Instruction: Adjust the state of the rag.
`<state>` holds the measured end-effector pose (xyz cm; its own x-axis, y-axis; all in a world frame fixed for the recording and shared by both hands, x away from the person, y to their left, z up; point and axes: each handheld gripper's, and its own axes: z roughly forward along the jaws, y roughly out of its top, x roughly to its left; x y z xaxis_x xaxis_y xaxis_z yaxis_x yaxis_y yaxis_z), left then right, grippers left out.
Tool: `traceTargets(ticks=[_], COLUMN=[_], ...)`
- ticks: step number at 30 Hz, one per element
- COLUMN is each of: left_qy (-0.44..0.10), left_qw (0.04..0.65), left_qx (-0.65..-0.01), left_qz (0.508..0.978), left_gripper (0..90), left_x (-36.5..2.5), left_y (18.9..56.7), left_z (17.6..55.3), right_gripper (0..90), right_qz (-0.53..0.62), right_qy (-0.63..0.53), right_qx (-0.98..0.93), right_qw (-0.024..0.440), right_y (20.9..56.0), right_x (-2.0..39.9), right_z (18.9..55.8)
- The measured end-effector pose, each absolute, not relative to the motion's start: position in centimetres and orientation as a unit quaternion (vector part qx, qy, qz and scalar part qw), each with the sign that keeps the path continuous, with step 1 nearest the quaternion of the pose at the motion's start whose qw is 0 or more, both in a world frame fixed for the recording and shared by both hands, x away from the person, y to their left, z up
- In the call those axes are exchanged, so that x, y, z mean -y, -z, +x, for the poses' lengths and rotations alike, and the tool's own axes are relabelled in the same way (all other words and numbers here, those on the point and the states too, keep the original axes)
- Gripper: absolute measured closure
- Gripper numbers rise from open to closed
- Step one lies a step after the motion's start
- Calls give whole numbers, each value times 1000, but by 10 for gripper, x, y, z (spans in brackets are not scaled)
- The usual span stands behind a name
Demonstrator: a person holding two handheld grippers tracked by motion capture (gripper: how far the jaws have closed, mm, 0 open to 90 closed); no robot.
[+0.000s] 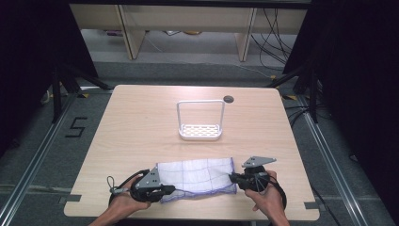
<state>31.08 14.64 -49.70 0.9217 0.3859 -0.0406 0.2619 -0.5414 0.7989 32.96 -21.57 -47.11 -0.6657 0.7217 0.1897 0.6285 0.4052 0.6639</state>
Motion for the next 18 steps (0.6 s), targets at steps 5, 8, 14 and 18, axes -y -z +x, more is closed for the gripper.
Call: traceTargets(ticks=[5,8,14,18], left_qy=[-54,-42,-49,-71], left_qw=[423,415,453,469], left_qx=[-180,-191,-215,-246], left_qz=[886,889,864,845], left_gripper=[815,712,550,505], left_x=[-147,-144,-154,-163], left_y=[508,516,496,485], left_z=[305,300,307,319], right_gripper=[832,789,628,614], right_qz=[407,407,434,426], right_qy=[-354,-339,-339,-347], right_qx=[-838,-844,-829,-827], right_qw=[79,81,99,120], right_y=[477,487,479,468], right_x=[213,214,221,226], right_z=[321,321,315,309])
